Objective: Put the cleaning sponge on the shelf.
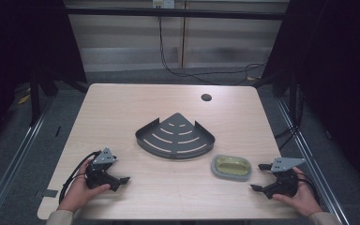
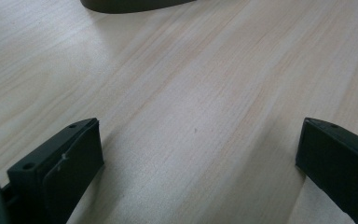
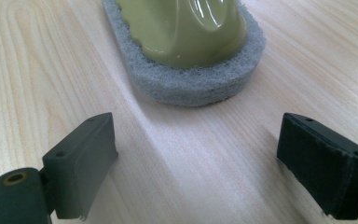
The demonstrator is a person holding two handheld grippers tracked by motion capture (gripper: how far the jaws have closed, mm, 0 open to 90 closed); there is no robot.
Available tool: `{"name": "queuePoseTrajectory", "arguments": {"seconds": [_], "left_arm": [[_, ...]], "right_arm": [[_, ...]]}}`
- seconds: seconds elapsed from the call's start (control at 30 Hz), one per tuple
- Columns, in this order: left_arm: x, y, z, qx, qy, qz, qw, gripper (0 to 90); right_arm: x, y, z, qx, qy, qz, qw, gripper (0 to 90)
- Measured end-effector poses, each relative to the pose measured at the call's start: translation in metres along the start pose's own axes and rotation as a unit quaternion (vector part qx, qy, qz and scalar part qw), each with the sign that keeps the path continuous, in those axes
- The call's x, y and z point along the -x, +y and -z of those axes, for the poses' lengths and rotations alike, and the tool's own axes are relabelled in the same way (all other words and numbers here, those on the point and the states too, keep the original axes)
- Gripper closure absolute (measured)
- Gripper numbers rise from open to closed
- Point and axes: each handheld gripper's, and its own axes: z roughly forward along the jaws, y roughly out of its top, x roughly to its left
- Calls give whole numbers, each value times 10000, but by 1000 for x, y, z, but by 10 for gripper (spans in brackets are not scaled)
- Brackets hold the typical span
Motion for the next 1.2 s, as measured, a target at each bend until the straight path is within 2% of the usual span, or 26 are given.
{"name": "queuePoseTrajectory", "arguments": {"seconds": [0.3, 0.4, 0.43, 0.47, 0.5, 0.53, 0.6, 0.63, 0.67, 0.7, 0.73, 0.77, 0.8, 0.87, 1.0, 1.07, 1.2], "left_arm": [[0, 0, 0, 10, -9, 32, 10000, 1], [0, 0, 0, 17, 0, 26, 10000, 0], [0, 0, 0, 17, 0, 26, 10000, 1], [0, 0, 0, 3, 0, 4, 10000, 0], [0, 0, 0, 1, 1, 2, 10000, 0], [0, 0, 0, 1, 1, 3, 10000, 1], [0, 0, 0, 2, 4, 0, 10000, 0], [0, 0, 0, 2, 4, 0, 10000, 1], [0, 0, 0, 3, 0, 6, 10000, 1], [0, 0, 0, 3, 0, 6, 10000, 0], [0, 0, 0, 4, 4, -1, 10000, 1], [0, 0, 0, 4, 4, -1, 10000, 1], [0, 0, 0, 2, 1, 2, 10000, 1], [0, 0, 0, 29, -22, 38, 10000, 1], [0, 0, 0, 10, 1, 12, 10000, 1], [0, 0, 0, 2, -2, 6, 10000, 1], [0, 0, 0, 19, 1, 29, 10000, 0]], "right_arm": [[0, 0, 0, -1, -7, -48, 10000, 121], [0, 11, 1, -412, -3, -37, 9991, 154], [0, 11, 1, -412, -3, -37, 9991, 154], [0, 19, 1, -739, 102, 13, 9972, 199], [0, 19, 1, -739, 102, 13, 9972, 199], [0, 27, 0, -998, 311, 17, 9945, 220], [-1, 36, -2, -1359, 315, 160, 9901, 237], [-1, 36, -2, -1359, 315, 160, 9901, 237], [-2, 44, -4, -1697, 407, 163, 9845, 250], [-2, 44, -4, -1697, 407, 163, 9845, 250], [-1, 51, -5, -1839, 539, 14, 9815, 265], [-1, 51, -5, -1839, 539, 14, 9815, 265], [0, 58, -5, -1950, 528, 32, 9794, 265], [0, 64, -5, -2044, 496, 40, 9776, 272], [1, 75, -4, -2086, 501, 71, 9767, 279], [4, 83, -1, -2195, 528, 76, 9742, 299], [7, 93, 2, -2257, 514, 180, 9727, 310]]}}
